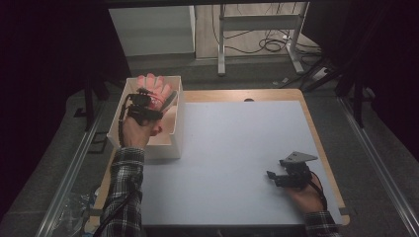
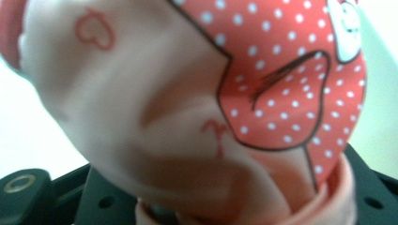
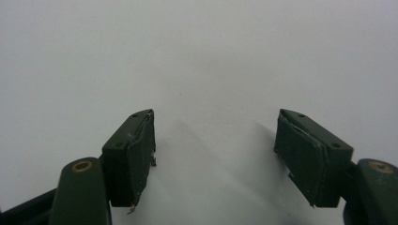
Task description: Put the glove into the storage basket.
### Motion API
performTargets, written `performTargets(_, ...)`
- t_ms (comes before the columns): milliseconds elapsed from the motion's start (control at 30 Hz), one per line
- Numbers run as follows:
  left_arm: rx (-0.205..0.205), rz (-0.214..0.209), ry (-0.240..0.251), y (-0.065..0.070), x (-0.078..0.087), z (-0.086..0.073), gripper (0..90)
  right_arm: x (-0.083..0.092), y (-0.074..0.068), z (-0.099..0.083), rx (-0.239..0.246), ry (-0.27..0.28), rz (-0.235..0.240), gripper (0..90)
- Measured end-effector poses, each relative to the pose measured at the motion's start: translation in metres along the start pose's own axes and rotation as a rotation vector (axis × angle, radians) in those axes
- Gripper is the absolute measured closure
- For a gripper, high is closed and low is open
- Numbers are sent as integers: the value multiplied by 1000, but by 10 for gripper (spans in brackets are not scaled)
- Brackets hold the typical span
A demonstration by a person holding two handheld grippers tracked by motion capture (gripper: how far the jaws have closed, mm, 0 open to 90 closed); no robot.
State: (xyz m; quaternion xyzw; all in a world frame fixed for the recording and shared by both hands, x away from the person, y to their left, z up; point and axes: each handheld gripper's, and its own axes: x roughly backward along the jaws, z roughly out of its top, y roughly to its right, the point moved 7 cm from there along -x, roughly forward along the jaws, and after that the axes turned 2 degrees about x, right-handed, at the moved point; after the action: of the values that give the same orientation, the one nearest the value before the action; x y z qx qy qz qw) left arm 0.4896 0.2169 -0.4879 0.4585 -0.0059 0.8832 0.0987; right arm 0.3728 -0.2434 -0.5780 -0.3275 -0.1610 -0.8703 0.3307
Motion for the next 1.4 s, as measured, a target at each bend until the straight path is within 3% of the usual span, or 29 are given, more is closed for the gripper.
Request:
performTargets(300, 4, 21, -59, 1, -32, -6, 479, 0, 0, 0, 0, 0, 1, 296)
performTargets(667, 8, 43, -117, 2, -55, 0, 466, 0, 0, 0, 0, 0, 1, 296)
performTargets(900, 24, 31, -159, 3, -67, 0, 445, 0, 0, 0, -1, 0, 1, 296)
performTargets(1000, 34, 22, -169, 4, -71, -2, 400, 0, 0, 0, 0, 1, 1, 296)
performTargets(1200, 22, 44, -205, 6, -78, -6, 248, 0, 0, 0, 0, 0, 1, 296)
performTargets(1400, 35, 44, -176, 4, -74, -5, 137, 0, 0, 0, 1, 1, 1, 296)
